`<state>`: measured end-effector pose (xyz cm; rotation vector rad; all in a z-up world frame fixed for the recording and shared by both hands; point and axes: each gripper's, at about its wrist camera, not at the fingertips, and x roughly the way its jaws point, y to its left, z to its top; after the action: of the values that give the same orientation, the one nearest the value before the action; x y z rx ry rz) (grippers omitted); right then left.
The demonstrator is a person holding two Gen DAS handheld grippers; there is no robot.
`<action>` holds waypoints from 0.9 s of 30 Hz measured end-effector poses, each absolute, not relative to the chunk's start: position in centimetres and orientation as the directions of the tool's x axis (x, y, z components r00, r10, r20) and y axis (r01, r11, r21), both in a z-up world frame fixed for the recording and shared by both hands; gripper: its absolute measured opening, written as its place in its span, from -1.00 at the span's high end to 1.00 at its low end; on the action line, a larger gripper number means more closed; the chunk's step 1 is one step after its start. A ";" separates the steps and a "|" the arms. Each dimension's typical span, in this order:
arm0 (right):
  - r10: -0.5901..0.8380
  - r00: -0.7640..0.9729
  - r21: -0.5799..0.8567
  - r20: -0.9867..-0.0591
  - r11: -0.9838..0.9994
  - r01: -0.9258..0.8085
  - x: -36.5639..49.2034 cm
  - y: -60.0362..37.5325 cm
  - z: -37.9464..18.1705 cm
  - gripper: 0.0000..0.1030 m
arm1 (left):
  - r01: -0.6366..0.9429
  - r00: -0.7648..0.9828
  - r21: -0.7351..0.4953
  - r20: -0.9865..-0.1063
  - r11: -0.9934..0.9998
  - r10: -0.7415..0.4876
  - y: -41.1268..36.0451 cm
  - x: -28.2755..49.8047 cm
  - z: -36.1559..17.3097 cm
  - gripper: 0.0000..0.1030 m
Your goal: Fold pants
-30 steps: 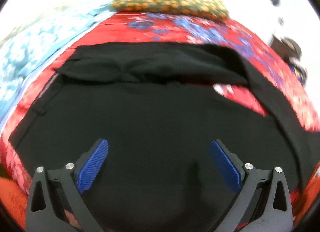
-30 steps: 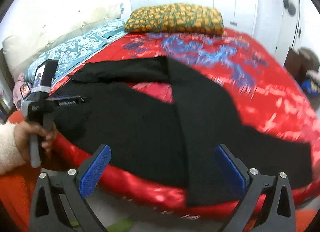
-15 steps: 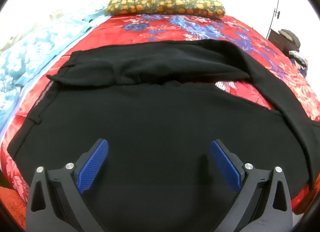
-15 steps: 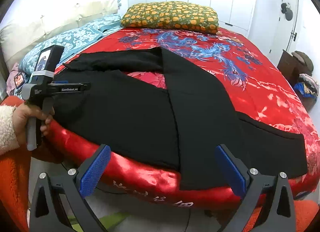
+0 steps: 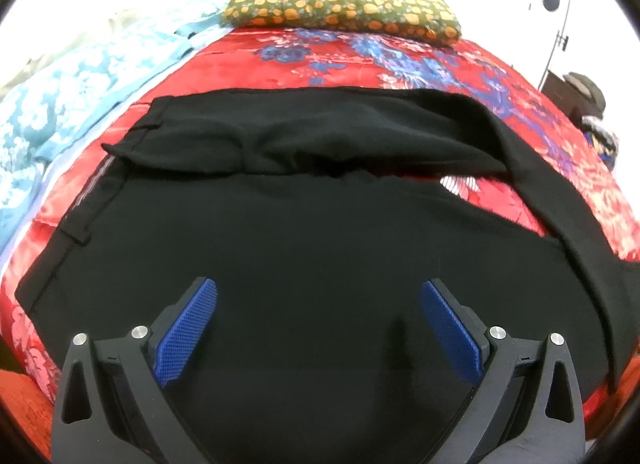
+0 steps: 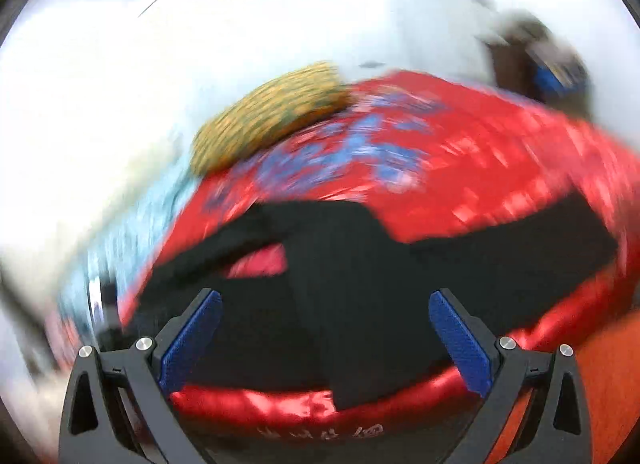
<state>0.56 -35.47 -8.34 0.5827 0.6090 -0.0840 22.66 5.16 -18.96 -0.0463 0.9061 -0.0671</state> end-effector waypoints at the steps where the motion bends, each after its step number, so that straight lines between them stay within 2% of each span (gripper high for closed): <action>1: 0.097 0.818 0.533 -0.567 0.800 0.275 0.3 -36.5 -8.9 -0.99 | 0.035 0.614 -0.075 -0.785 0.997 -0.081 5.2 22.7 -19.0 -0.98; 4: 0.204 0.809 0.640 -0.552 0.725 0.253 0.2 -36.9 -10.4 -0.99 | 0.037 0.610 -0.078 -0.788 0.996 -0.084 5.0 22.7 -19.1 -0.99; 8: 0.545 0.701 0.770 -0.460 0.638 0.010 3.4 -30.7 -11.8 -0.99 | 0.060 0.601 -0.056 -0.795 0.997 -0.081 4.3 22.6 -19.4 -0.98; 11: 0.627 0.601 0.788 -0.496 0.616 0.008 5.9 -26.8 -14.4 -0.99 | 0.080 0.608 -0.037 -0.790 0.996 -0.078 4.0 22.2 -19.2 -0.99; 14: 0.591 0.561 0.709 -0.580 0.705 -0.009 7.9 -24.9 -15.9 -0.98 | 0.096 0.615 -0.021 -0.785 0.995 -0.076 3.9 21.9 -19.0 -0.99; 17: 0.490 0.577 0.618 -0.653 0.786 0.031 8.6 -25.4 -16.9 -0.97 | 0.098 0.614 -0.016 -0.785 0.995 -0.074 4.1 21.9 -19.0 -0.99; 19: 0.394 0.593 0.543 -0.702 0.835 0.087 8.2 -26.5 -17.2 -0.86 | 0.089 0.610 -0.025 -0.789 0.996 -0.074 4.3 22.1 -19.1 -0.99; 23: 0.270 0.611 0.454 -0.744 0.876 0.165 6.9 -28.7 -16.4 -0.85 | 0.067 0.599 -0.051 -0.797 0.996 -0.081 4.6 22.5 -19.5 -0.99; 27: 0.267 0.599 0.466 -0.755 0.861 0.204 5.5 -30.7 -16.2 -0.85 | 0.062 0.585 -0.057 -0.806 0.996 -0.082 4.5 22.8 -19.8 -0.99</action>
<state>5.52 -30.66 -16.23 0.5528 0.9407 0.0386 22.76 4.53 -19.82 -0.0238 0.9416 -0.0840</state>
